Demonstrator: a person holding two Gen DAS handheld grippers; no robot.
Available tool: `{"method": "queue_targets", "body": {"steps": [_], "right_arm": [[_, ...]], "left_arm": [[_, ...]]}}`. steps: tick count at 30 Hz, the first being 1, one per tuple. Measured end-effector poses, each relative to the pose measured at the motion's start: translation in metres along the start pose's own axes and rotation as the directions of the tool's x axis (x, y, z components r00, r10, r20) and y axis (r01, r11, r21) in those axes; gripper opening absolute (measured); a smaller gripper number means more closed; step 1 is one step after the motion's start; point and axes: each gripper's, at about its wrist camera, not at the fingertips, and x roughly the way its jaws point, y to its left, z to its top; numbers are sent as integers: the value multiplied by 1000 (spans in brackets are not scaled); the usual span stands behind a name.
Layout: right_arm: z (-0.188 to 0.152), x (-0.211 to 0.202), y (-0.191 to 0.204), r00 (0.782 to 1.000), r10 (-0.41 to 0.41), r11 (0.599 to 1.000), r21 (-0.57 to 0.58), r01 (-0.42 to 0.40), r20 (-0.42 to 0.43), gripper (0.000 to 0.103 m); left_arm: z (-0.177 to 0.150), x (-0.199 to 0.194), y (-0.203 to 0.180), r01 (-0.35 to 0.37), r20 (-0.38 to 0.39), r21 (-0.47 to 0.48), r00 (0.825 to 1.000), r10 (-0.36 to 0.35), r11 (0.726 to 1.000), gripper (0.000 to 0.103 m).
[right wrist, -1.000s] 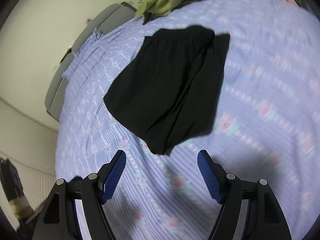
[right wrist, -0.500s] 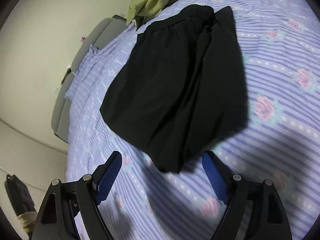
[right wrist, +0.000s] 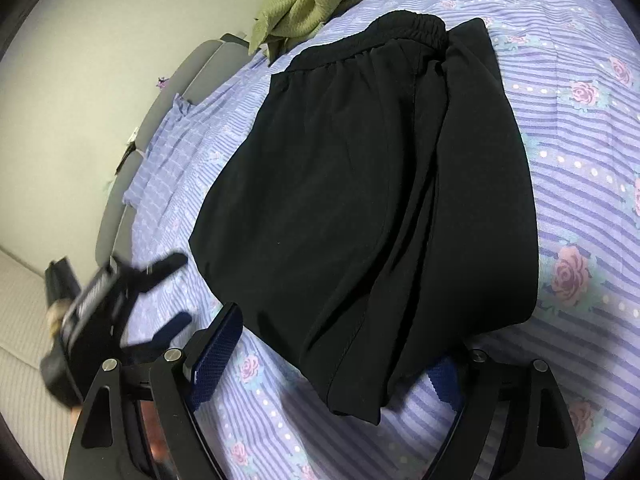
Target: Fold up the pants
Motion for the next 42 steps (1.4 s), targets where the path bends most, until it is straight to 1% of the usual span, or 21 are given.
{"method": "queue_targets", "body": {"steps": [4,6,7,10,13,16,17,18,19,21,22,23,24,26,27,28,29,31,34,39,42], "right_arm": [[0,2,4,1000,-31,999,-6,31,5,86],[0,4,6,999,-47,998,-30,47,6,86],[0,5,6,999,-50,998,-38,50,5,86],[3,5,2,999,-40,999,-29,40,2,86],[7,5,-2,999,-35,999,-5,35,3,86],[12,9,0,998,-59,998,-10,59,16,86],[14,11,1,998,-66,998,-8,67,17,86],[16,11,1,998,-68,998,0,68,18,86],[17,11,0,998,-63,998,8,63,17,86],[17,6,-4,999,-48,998,27,48,9,82],[16,3,-6,999,-48,998,33,48,5,76],[16,3,-7,999,-50,998,36,50,4,72],[15,3,-8,998,-57,998,34,57,1,70],[16,6,-7,998,-65,997,36,65,-5,69],[18,7,-5,998,-68,997,39,68,-7,68],[19,7,-5,998,-69,997,41,69,-11,62],[21,7,-5,997,-73,996,41,74,-19,48],[24,7,-8,996,-81,996,35,83,-44,30],[31,3,-13,995,-38,998,48,43,-94,19],[48,-35,11,997,-57,996,-72,52,-58,17],[60,-66,23,998,-38,996,-84,34,-40,17]], "left_arm": [[14,20,11,67,-6,-108,998,-68,992,91],[15,23,9,88,10,-107,996,-87,990,89],[14,24,8,93,6,-110,996,-93,990,81],[12,26,1,164,-1,-108,986,-165,981,77],[17,41,1,144,-19,-106,989,-147,984,77],[29,55,6,183,-17,-170,982,-188,968,76],[30,56,5,200,-23,-177,978,-207,964,74],[30,54,3,224,-32,-186,972,-234,957,60],[29,50,2,267,-41,-200,959,-280,943,52],[27,34,0,345,3,-176,937,-350,922,52],[26,28,0,359,27,-164,933,-360,919,52],[27,27,0,352,39,-161,936,-350,922,52],[28,30,-1,322,34,-163,946,-321,932,52],[29,44,-2,274,-14,-180,960,-281,945,49],[29,49,-3,242,-34,-186,967,-252,952,37],[28,50,-3,217,-40,-187,973,-228,958,27],[28,49,-3,196,-31,-185,978,-205,963,24],[26,37,-8,178,-2,-165,984,-181,970,16],[26,21,-27,100,8,-103,995,-100,990,11],[25,-15,-61,19,43,-8,999,-19,1000,10],[20,-49,-79,-6,81,39,997,3,999,10]]}}
